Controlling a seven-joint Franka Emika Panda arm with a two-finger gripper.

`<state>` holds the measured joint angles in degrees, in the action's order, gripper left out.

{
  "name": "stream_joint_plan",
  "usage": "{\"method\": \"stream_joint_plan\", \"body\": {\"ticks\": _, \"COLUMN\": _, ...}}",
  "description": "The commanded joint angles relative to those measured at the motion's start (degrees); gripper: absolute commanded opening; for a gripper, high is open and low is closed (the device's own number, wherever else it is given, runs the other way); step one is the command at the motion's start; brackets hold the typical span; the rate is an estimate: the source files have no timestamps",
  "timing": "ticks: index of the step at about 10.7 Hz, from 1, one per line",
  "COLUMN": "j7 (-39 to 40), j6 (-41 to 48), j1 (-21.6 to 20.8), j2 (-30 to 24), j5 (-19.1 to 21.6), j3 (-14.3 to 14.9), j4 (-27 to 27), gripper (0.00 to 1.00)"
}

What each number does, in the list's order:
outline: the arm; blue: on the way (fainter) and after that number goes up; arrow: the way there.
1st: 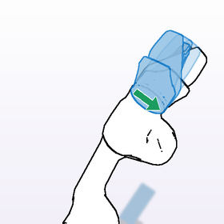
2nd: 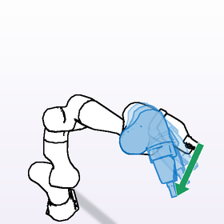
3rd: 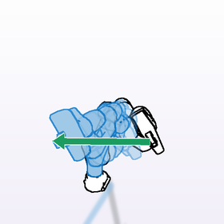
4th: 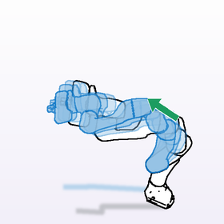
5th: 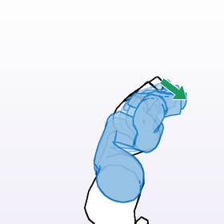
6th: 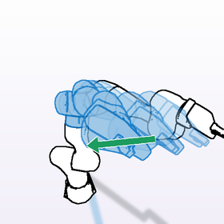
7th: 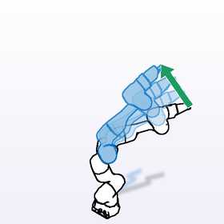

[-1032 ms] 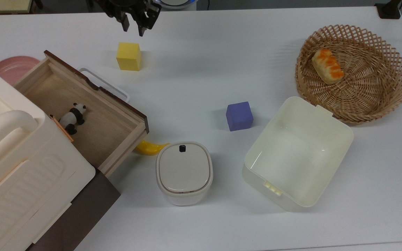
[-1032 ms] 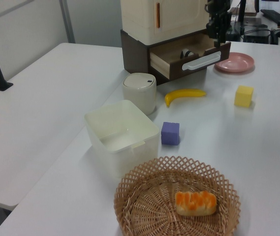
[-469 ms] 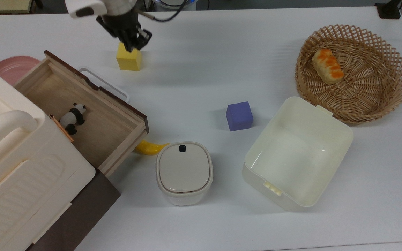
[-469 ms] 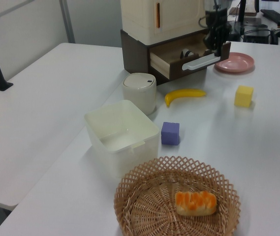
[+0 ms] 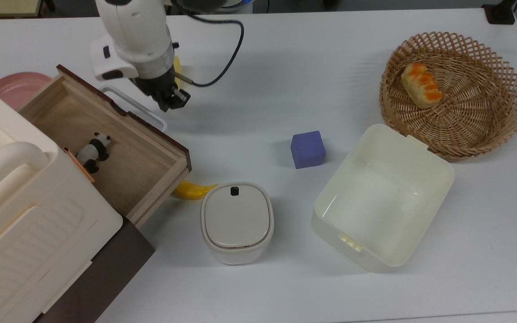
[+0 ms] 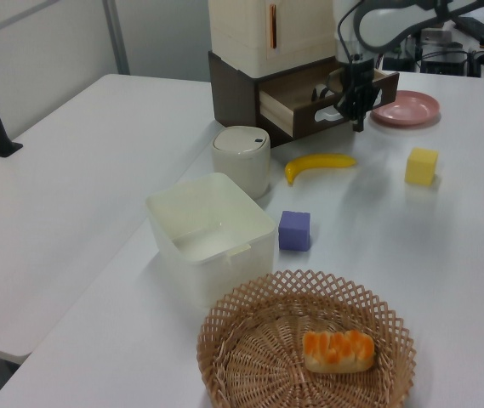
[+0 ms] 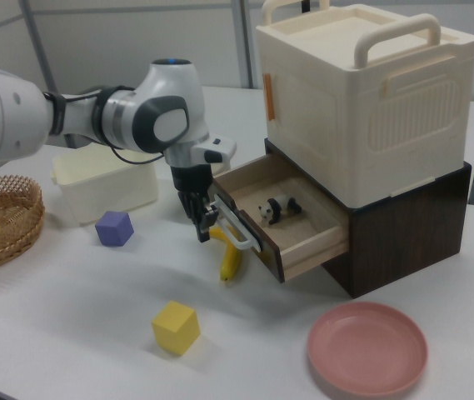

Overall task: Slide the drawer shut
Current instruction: 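Push the drawer front with the gripper into the wooden cabinet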

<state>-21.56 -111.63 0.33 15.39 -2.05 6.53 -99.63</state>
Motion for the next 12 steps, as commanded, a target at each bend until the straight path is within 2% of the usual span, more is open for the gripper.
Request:
{"method": "stream_joint_plan", "body": {"ticks": 1, "j7": -0.68, "j6": -7.88, "j1": 1.95, "j2": 0.61, "j5": -0.33, "j3": 0.32, "j4": 0.75, "gripper": 0.02}}
{"method": "stream_joint_plan", "body": {"ticks": 4, "j7": -0.07, "j6": -12.54, "j1": 3.1, "j2": 0.96, "j5": -0.94, "j3": 0.41, "j4": 1.72, "gripper": 0.02}}
{"method": "stream_joint_plan", "body": {"ticks": 6, "j7": -0.07, "j6": -16.75, "j1": 3.28, "j2": 1.57, "j5": -3.39, "j3": 1.02, "j4": 1.81, "gripper": 0.02}}
{"method": "stream_joint_plan", "body": {"ticks": 10, "j7": -0.15, "j6": -20.44, "j1": 3.37, "j2": 7.89, "j5": -4.37, "j3": 3.3, "j4": 9.27, "gripper": 0.02}}
{"method": "stream_joint_plan", "body": {"ticks": 12, "j7": -0.15, "j6": -25.8, "j1": 3.45, "j2": 8.69, "j5": -4.37, "j3": 4.45, "j4": 9.37, "gripper": 0.02}}
